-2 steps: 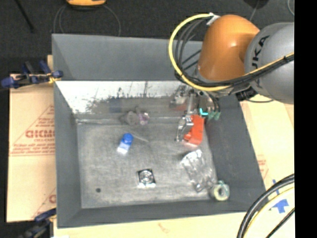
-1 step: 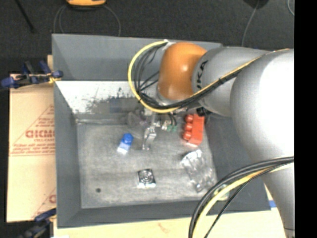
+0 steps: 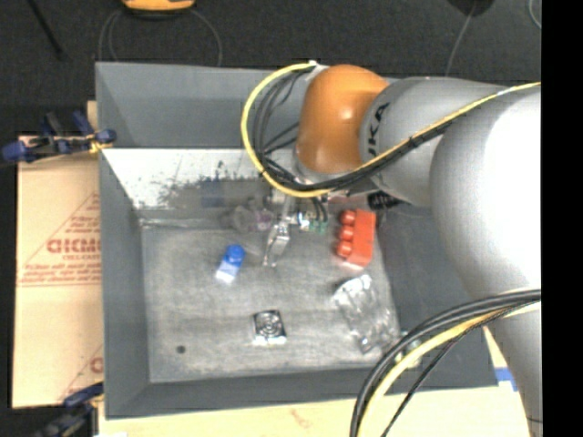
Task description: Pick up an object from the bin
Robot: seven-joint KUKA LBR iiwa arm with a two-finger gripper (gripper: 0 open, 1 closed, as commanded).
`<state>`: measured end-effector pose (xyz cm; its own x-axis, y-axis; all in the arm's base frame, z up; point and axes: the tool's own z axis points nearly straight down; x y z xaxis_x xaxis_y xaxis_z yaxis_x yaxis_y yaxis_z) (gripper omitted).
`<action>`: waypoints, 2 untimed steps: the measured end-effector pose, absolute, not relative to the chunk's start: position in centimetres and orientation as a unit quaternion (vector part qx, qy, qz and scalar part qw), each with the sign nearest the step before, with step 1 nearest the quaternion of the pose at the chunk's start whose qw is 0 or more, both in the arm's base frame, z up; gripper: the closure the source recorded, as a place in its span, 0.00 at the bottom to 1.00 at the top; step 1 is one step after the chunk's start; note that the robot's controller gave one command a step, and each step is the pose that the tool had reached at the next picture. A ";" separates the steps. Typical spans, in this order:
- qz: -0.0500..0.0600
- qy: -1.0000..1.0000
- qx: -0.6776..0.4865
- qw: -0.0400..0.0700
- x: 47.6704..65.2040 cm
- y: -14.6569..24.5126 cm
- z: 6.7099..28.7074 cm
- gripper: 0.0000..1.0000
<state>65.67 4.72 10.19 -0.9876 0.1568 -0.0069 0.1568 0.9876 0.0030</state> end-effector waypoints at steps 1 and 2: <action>0.001 0.983 0.182 0.000 64.5 6.3 10.1 0.00; 0.003 0.962 0.274 -0.001 65.7 6.2 7.9 0.00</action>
Offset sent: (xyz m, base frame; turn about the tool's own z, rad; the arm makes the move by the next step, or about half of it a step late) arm -0.0125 0.0159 -0.0019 0.2131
